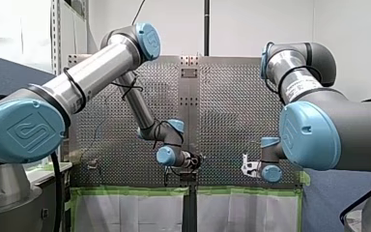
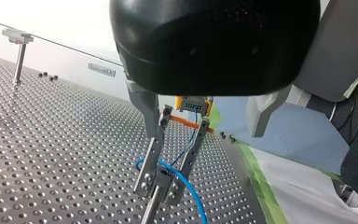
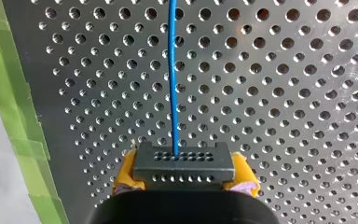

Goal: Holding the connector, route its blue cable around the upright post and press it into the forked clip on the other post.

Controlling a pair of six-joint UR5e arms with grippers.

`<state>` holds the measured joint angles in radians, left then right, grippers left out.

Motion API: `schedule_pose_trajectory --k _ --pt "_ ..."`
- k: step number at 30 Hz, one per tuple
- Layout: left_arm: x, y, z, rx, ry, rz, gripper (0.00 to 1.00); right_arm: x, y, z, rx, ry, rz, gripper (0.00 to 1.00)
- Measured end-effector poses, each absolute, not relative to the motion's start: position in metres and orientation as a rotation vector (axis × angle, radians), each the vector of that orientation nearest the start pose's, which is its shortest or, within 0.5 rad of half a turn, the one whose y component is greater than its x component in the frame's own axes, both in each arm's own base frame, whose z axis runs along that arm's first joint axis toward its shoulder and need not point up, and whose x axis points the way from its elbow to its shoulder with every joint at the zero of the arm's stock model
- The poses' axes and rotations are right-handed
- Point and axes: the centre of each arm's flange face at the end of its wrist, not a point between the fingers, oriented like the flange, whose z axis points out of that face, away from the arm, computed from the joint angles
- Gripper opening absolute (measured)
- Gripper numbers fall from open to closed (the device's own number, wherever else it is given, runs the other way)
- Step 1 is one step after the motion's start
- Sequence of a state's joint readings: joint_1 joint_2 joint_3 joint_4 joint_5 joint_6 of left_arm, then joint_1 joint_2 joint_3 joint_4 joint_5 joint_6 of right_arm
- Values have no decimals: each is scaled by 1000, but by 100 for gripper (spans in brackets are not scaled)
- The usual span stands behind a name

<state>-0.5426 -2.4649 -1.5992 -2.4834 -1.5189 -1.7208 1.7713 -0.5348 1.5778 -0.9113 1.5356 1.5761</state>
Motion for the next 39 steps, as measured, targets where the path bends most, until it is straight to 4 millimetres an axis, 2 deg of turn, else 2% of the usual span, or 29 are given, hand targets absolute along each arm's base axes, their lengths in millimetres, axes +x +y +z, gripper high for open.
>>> schedule_pose_trajectory --k 30,39 --pt "466 -451 -5 423 1825 -514 93 265 -607 -72 1495 -1182 1313 0" --pt "454 -443 16 412 1791 -484 93 265 -607 -72 1494 -1181 1315 0"
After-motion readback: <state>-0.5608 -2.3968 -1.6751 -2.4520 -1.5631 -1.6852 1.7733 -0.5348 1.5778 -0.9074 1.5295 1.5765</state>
